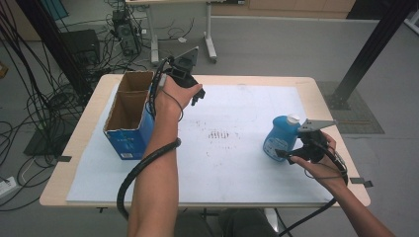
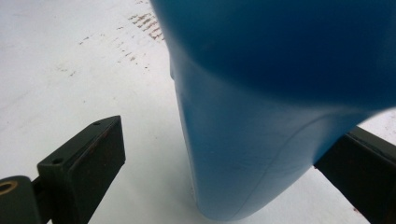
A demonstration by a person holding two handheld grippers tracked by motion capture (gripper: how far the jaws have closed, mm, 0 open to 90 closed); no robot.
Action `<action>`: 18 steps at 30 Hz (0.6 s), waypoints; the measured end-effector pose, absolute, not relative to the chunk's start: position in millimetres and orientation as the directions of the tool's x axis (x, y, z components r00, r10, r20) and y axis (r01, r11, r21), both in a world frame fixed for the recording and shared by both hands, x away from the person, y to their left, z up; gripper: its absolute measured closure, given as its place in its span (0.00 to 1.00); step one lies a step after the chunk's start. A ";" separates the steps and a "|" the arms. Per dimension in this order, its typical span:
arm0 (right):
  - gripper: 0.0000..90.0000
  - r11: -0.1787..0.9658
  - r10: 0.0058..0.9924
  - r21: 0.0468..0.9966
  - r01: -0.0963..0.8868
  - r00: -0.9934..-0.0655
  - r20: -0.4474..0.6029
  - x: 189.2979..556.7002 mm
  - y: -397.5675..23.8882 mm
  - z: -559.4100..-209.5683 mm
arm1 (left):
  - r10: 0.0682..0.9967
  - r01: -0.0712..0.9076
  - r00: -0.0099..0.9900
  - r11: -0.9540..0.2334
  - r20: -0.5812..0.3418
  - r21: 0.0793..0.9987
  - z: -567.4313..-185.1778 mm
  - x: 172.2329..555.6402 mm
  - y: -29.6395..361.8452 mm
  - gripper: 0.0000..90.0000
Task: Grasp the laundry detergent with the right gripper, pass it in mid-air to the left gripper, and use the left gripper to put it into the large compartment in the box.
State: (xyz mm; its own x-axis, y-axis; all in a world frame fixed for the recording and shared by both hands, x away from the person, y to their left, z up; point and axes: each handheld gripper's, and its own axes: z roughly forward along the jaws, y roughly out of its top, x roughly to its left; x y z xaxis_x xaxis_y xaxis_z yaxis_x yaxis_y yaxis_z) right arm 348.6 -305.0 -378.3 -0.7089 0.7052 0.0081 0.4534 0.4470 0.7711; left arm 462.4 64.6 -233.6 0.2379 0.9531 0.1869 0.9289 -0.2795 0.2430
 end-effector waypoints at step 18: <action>0.15 0.436 0.710 0.776 0.457 -0.704 0.015 349.4 -305.9 -380.5 | 0.951 0.928 0.245 -0.287 0.189 0.238 -234.3 462.5 62.4 0.07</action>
State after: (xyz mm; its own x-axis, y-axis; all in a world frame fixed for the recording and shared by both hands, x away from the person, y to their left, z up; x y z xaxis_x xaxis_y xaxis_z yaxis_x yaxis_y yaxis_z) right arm 349.4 -305.9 -380.5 -0.7037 0.7103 0.0155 0.4568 0.4357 0.7756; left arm 462.5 62.4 -234.3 0.2452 0.9509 0.1887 0.9280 -0.2865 0.2383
